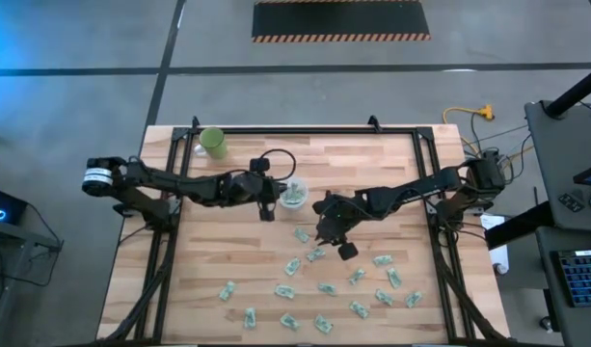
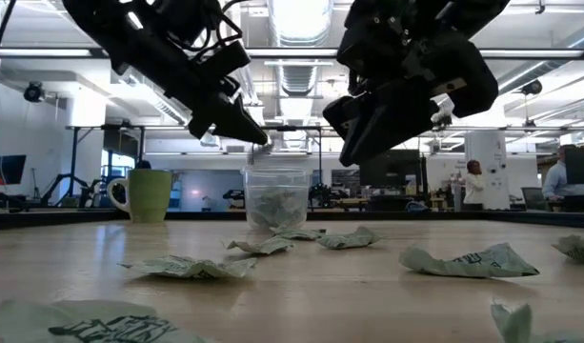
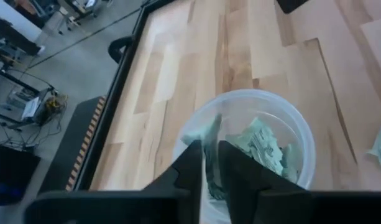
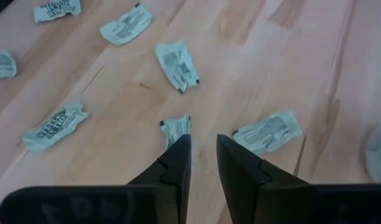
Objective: Pick and place Stevia / Truvia into bins
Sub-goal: Put the green stevia packet into the transparent container
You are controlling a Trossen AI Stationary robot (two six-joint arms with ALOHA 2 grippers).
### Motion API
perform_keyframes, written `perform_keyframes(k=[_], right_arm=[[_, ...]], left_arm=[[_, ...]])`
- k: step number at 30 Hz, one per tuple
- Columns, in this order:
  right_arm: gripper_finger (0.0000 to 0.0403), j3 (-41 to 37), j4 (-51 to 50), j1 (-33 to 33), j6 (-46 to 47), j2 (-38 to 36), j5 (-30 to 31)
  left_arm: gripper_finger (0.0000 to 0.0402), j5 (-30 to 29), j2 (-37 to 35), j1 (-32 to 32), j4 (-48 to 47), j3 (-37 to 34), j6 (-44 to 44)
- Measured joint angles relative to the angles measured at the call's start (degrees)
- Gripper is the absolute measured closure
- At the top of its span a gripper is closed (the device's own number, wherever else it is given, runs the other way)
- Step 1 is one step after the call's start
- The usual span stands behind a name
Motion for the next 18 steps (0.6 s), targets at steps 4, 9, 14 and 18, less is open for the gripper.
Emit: perform_keyframes(k=[4, 9, 14, 18], right_arm=[[0.0337, 0.0, 2.1, 0.0, 0.1, 0.2, 0.0], [0.0337, 0.0, 7.3, 0.0, 0.6, 3.3, 4.6], [0.0337, 0.4, 8.4, 0.0, 4.0, 8.1, 9.2], [0.0337, 1.4, 8.6, -0.1, 7.2, 9.8, 11.8]], left_arm=[[0.0306, 0.0, 0.0, 0.0, 0.0, 0.0, 0.0], [0.0253, 0.0, -0.2, -0.4, -0.6, 0.0, -1.1], [0.0228, 0.0, -4.4, -3.2, -8.9, 0.1, -4.9], [0.0226, -0.2, -9.7, -5.7, -14.8, 0.1, -6.0]])
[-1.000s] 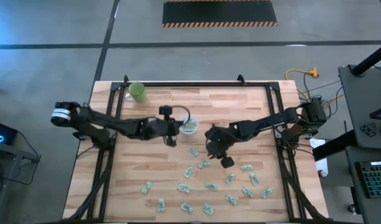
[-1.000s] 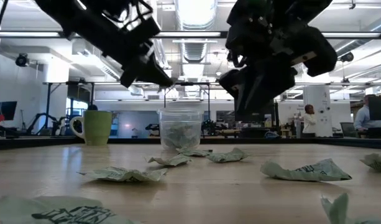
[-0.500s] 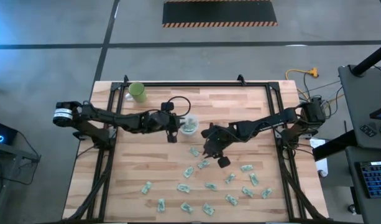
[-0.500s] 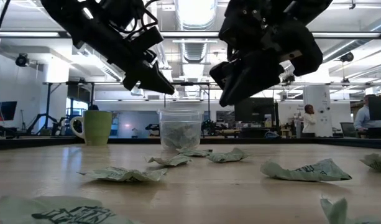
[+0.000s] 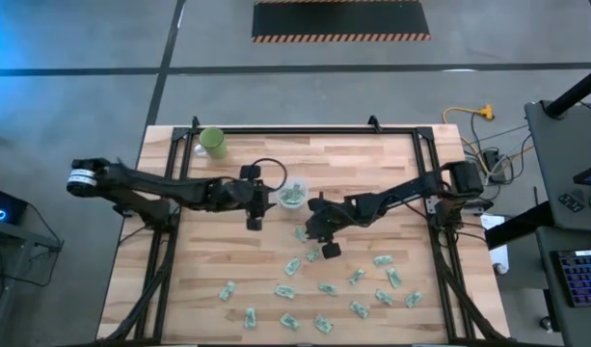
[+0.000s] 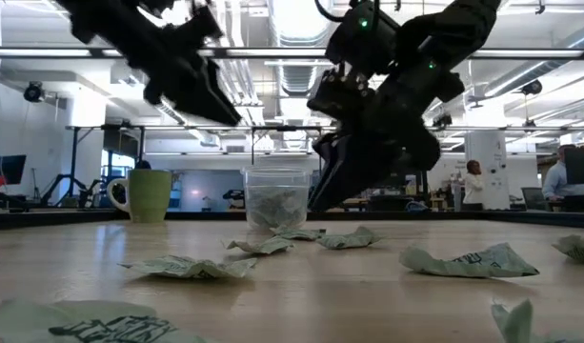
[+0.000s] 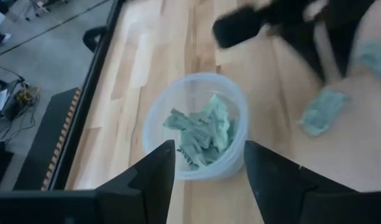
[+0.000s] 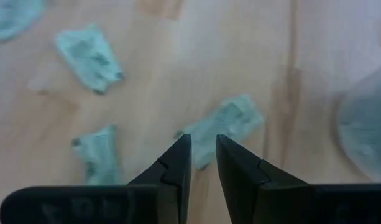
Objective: Pick and place Stevia / Truvia into bins
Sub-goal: Put the green stevia packet into the transparent container
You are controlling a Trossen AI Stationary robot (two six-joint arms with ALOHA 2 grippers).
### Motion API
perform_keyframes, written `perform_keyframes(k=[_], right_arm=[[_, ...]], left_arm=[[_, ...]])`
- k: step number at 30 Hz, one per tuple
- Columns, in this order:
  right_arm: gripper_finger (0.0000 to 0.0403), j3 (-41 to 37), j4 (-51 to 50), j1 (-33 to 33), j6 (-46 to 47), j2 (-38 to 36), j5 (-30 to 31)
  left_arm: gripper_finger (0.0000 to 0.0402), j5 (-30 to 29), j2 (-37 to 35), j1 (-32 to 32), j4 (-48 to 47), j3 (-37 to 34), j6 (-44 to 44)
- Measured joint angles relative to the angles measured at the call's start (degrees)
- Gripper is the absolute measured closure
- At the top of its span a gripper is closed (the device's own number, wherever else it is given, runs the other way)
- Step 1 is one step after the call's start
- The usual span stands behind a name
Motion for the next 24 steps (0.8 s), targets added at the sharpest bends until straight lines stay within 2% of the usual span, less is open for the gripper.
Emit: perform_keyframes(k=[3, 7, 12, 18, 24], right_arm=[[0.0337, 0.5, -0.2, 0.0, 0.9, 0.7, 2.8], [0.0335, 0.9, 0.4, 0.0, 1.3, 1.1, 3.2], [0.0307, 1.0, 0.2, 0.2, 1.7, 1.9, 3.0], [0.0260, 0.7, 0.0, 0.1, 3.9, 1.9, 3.0], [0.0239, 0.2, -0.2, 0.2, 4.0, 1.9, 3.0]], left_arm=[[0.0226, -0.4, -4.7, -1.1, -1.9, -0.5, -1.3], [0.0226, -0.6, -10.4, -2.2, -2.4, -2.3, -1.8], [0.0226, -0.7, -15.7, -2.7, -2.4, -5.5, -2.3], [0.0226, -0.8, -18.4, -2.7, -1.9, -6.0, -3.3], [0.0226, -0.8, -18.4, -2.8, -2.1, -6.1, -3.3]])
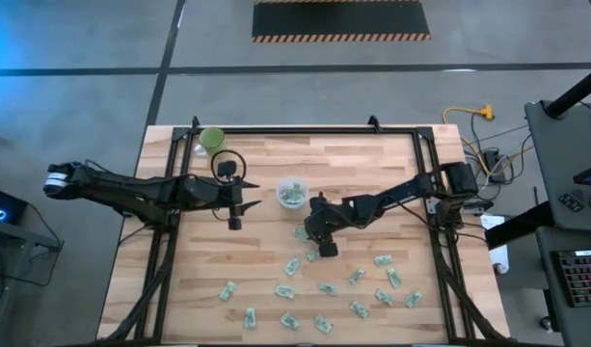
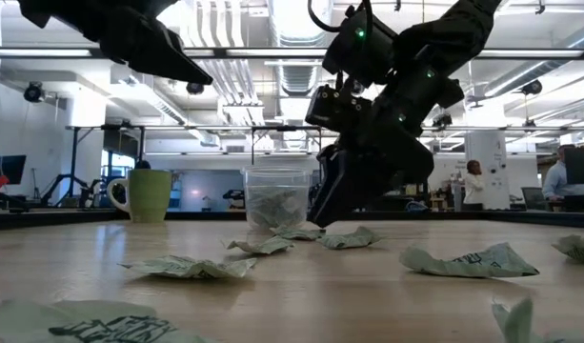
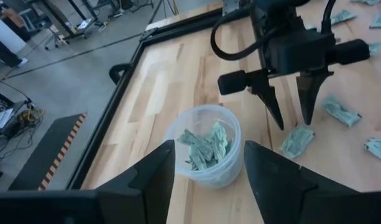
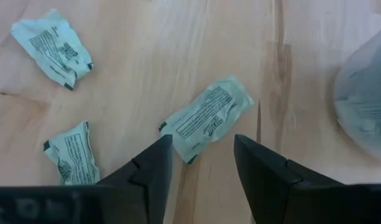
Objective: Pick and place Stevia / Truvia into bins
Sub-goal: Put the green stevia packet into the transparent container
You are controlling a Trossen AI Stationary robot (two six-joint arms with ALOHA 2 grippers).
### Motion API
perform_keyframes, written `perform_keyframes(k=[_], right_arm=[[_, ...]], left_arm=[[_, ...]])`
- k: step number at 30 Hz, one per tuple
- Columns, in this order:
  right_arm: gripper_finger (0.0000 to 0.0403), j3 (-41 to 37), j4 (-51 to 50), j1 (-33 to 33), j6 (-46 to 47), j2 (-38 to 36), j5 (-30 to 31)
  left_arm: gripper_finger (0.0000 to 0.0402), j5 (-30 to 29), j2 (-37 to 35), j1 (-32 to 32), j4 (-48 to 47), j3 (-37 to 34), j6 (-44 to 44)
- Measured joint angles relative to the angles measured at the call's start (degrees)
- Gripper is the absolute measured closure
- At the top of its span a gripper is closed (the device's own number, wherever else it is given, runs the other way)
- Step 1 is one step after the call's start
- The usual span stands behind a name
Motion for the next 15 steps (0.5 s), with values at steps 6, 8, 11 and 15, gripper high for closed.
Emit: perform_keyframes(k=[6, 8, 11, 15], right_arm=[[0.0243, -0.4, 0.1, 0.0, 0.0, 0.0, 0.0], [0.0247, -0.4, 0.1, 0.0, 0.0, 0.0, 0.0], [0.0253, -0.4, 1.0, 0.1, 0.0, 0.4, 0.0], [0.0261, -0.3, 2.7, 0.2, 0.0, 2.5, -1.0]], left_arm=[[0.0226, 0.0, 0.0, 0.0, 0.2, 0.1, 0.0], [0.0226, 0.0, 0.0, 0.0, 0.2, 0.1, -0.1], [0.0226, 0.0, 0.0, 0.0, 0.3, 0.1, -0.1], [0.0226, 0.0, 0.0, 0.0, 0.4, 0.1, -0.1]])
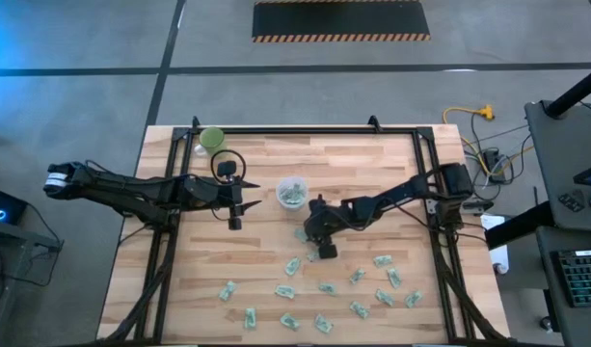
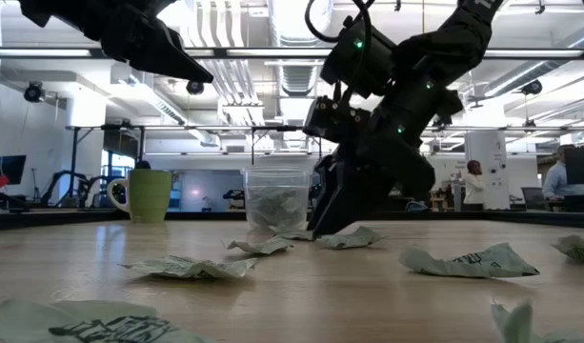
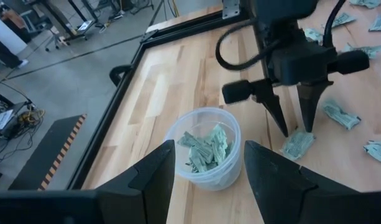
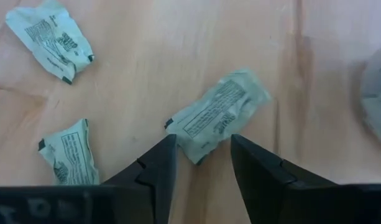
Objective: Pick and place Stevia / Truvia into bins
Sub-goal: Put the green stevia packet into the transparent container
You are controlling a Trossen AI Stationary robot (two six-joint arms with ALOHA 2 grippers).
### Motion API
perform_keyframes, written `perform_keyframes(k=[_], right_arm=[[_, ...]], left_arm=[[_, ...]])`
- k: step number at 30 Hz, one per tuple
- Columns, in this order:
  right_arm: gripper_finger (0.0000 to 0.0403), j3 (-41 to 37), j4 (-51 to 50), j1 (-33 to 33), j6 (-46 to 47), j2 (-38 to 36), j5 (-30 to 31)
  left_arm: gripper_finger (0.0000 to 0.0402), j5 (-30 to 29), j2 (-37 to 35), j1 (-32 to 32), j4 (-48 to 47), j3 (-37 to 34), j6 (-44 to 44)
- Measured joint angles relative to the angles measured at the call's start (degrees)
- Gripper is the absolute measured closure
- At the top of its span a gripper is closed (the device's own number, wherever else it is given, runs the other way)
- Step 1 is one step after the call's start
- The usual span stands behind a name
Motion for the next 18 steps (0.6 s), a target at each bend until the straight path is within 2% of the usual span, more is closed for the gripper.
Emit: perform_keyframes(k=[8, 18], right_arm=[[0.0284, 1.8, -1.2, -0.1, 0.0, 1.9, -0.7], [0.0389, 1.5, -2.4, 0.0, -1.0, 0.0, -0.2]], left_arm=[[0.0226, 0.0, 0.0, 0.0, -0.1, 0.0, 0.0], [0.0226, 0.0, 0.0, 0.0, -0.3, 0.0, 0.0]])
